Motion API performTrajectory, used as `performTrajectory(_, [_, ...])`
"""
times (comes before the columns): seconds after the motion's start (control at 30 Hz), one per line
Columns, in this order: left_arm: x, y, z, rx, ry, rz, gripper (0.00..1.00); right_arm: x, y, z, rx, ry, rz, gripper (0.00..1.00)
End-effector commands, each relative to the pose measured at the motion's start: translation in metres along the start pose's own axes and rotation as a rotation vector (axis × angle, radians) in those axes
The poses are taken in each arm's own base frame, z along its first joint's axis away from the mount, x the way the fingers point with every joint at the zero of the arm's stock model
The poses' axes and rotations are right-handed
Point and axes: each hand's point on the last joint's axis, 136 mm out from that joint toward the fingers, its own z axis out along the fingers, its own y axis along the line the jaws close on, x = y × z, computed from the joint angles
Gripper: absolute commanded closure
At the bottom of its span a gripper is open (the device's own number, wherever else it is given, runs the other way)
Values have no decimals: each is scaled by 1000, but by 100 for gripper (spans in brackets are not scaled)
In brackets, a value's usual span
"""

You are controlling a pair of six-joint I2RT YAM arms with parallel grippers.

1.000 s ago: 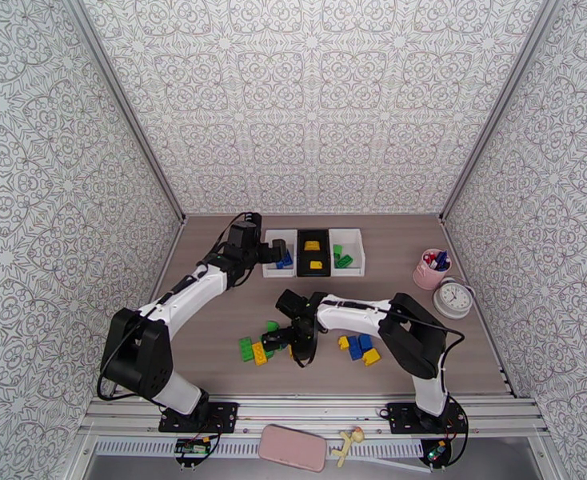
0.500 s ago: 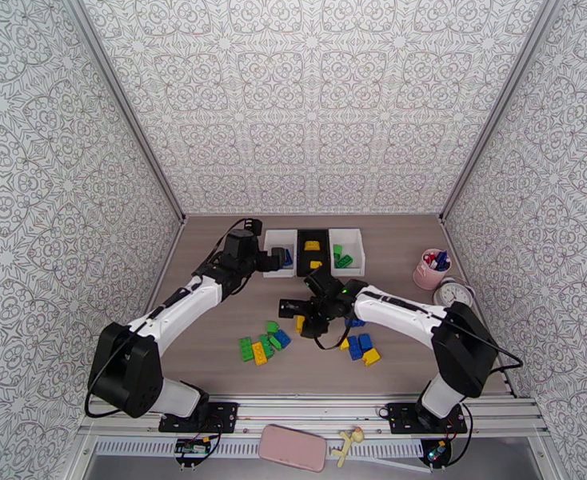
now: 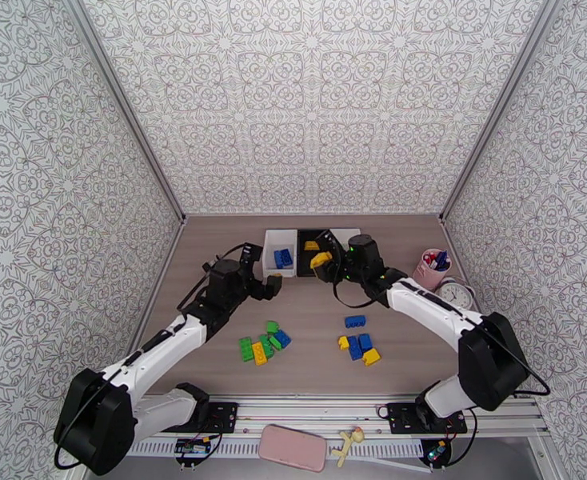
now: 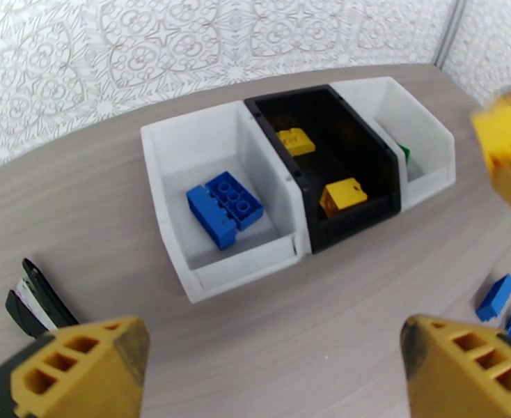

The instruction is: Sort the legos into containers by color

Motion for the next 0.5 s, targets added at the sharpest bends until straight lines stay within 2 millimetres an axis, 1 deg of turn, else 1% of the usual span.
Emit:
performTrajectory(0.0, [-14,-20,-11,79,-81,100,0,-13,-26,24,81,-37,114,78])
performTrajectory(0.23, [-12,-50,-22,218,-110,169,0,2,-60,77,181,25,144,78])
performTrajectory(0.47, [-7,-54,-25,225,-107,181,0,18,-83,115,225,76,117,76])
